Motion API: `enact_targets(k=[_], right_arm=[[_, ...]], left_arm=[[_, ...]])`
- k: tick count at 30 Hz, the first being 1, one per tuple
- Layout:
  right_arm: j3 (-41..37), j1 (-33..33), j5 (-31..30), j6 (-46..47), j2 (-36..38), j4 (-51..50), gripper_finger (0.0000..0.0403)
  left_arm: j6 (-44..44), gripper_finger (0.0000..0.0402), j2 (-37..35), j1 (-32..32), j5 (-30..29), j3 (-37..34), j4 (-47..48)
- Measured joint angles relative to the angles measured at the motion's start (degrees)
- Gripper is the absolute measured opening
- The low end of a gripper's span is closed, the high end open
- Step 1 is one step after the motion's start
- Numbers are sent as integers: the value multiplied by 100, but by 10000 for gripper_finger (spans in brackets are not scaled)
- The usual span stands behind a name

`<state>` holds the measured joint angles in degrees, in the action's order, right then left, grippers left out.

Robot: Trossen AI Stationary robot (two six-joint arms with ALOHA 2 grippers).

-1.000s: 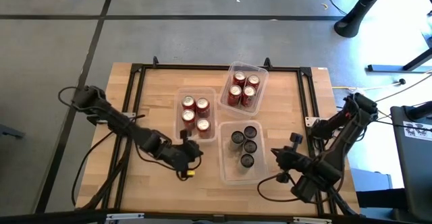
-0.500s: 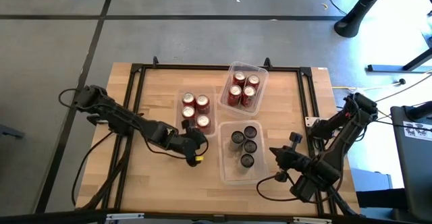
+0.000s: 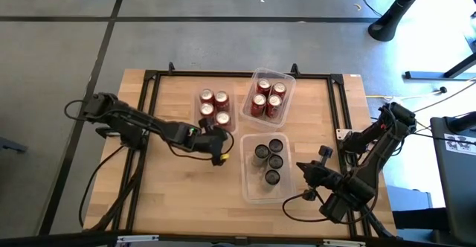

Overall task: Sort soda cans
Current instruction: Move the middle transparent bin to the top of the table, then adjust the top transparent bin

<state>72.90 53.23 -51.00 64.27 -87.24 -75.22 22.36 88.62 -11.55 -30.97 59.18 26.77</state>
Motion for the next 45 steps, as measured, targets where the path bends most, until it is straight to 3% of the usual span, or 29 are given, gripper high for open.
enact_targets(k=[10,32,40,45], right_arm=[[0,0,-14,-2,0,19,1],[2,-6,-244,-4,-2,51,1],[4,-433,-42,-18,-2,-90,1],[4,-1203,14,-90,208,-715,1]], left_arm=[[-196,0,9,667,-29,-352,349],[-730,0,9,1727,-180,-529,-32],[-345,0,-93,991,131,-480,-394],[-503,0,-214,572,78,-428,-582]])
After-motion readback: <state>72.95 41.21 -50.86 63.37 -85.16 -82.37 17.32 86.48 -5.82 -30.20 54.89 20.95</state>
